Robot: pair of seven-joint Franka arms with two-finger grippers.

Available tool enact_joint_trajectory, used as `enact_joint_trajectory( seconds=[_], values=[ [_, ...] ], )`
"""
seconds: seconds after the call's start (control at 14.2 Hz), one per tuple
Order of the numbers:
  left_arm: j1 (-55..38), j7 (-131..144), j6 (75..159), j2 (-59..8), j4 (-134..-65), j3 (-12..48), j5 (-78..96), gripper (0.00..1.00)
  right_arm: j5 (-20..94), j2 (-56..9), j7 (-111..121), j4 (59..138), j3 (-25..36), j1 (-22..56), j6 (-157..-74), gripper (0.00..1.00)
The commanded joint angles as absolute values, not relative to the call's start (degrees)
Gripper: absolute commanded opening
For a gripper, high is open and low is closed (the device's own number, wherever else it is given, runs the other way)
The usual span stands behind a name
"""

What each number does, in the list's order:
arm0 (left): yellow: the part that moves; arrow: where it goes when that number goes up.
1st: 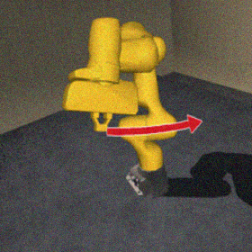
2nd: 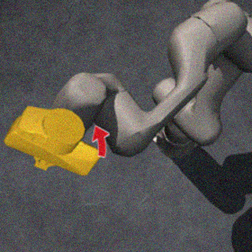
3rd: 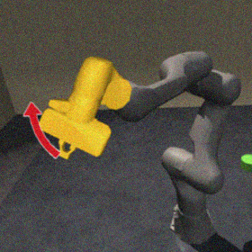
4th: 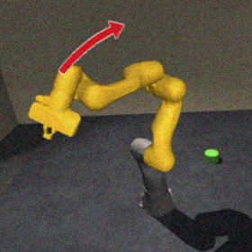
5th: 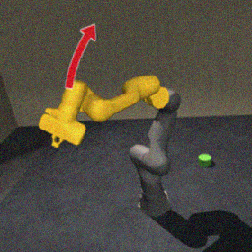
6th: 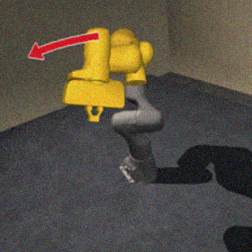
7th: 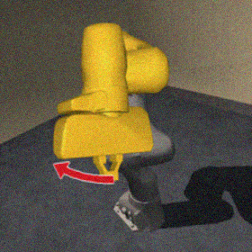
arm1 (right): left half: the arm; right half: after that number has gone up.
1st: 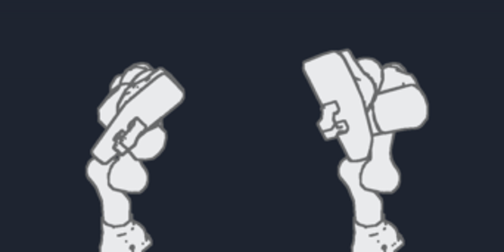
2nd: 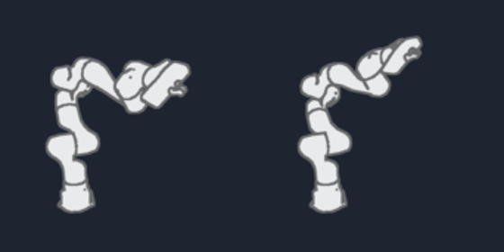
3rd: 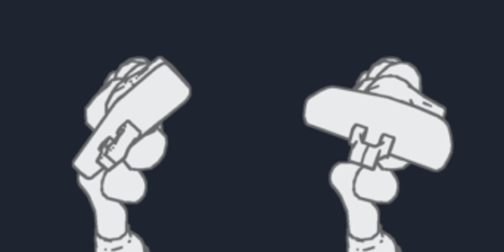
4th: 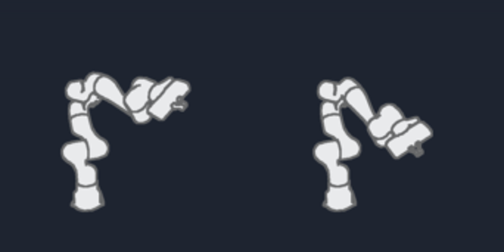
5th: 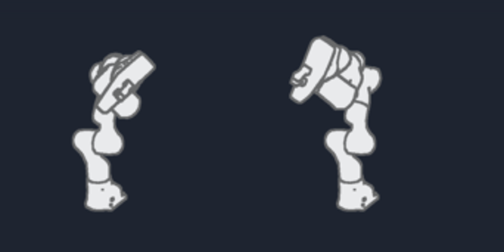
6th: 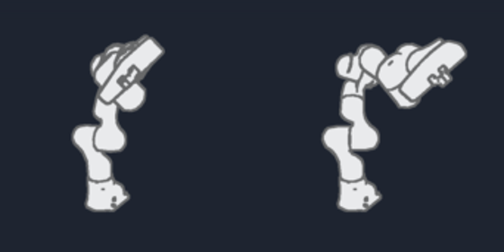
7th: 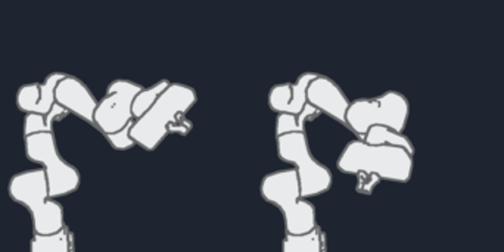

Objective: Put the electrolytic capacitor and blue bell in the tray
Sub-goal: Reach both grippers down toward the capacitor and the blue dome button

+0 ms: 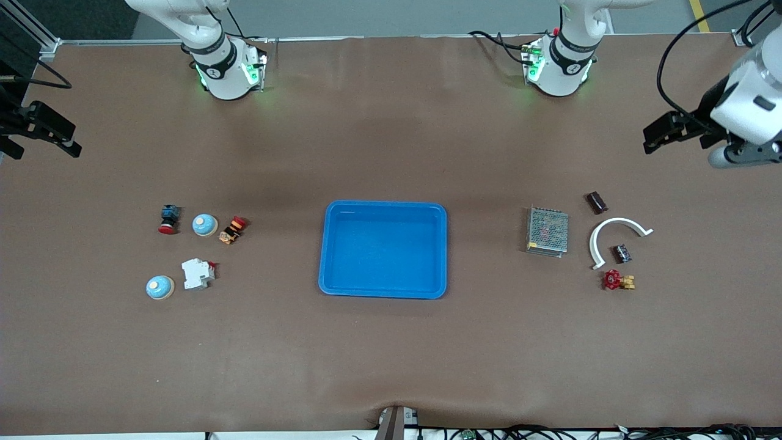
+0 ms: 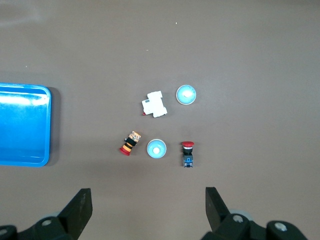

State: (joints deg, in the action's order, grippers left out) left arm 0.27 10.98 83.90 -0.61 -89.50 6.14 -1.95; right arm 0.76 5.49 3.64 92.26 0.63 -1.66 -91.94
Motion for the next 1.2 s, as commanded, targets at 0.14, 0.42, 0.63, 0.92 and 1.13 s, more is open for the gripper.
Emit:
enact_joint_trajectory(
  seconds=[0.14,0.42,0.63,0.92,1.13],
  values=[
    [5.1,9.7,94.7,0.4,-100.8,6.2,-3.1,1.00,0.6,5.4,1.1,91.9,0.9,1.0,-91.8,1.00],
    [9.1,9.4,109.6,-0.1,-111.8,6.3,-3.0,1.00,0.6,3.0,-4.6,91.7,0.9,4.2,-92.3,1.00],
    [9.8,9.4,118.6,-2.0,-117.4,6.3,-3.1,1.00,0.9,-2.7,-3.9,91.3,1.0,4.1,-93.5,1.00],
    [11.1,9.4,126.8,-7.8,-119.2,6.2,-3.1,1.00,0.8,-9.6,-3.7,91.3,1.0,3.4,-99.5,1.00],
    [12.9,9.4,135.1,-14.3,-119.1,6.2,-3.1,0.96,0.9,-14.7,2.1,91.4,1.2,2.3,-102.4,1.00]
  ],
)
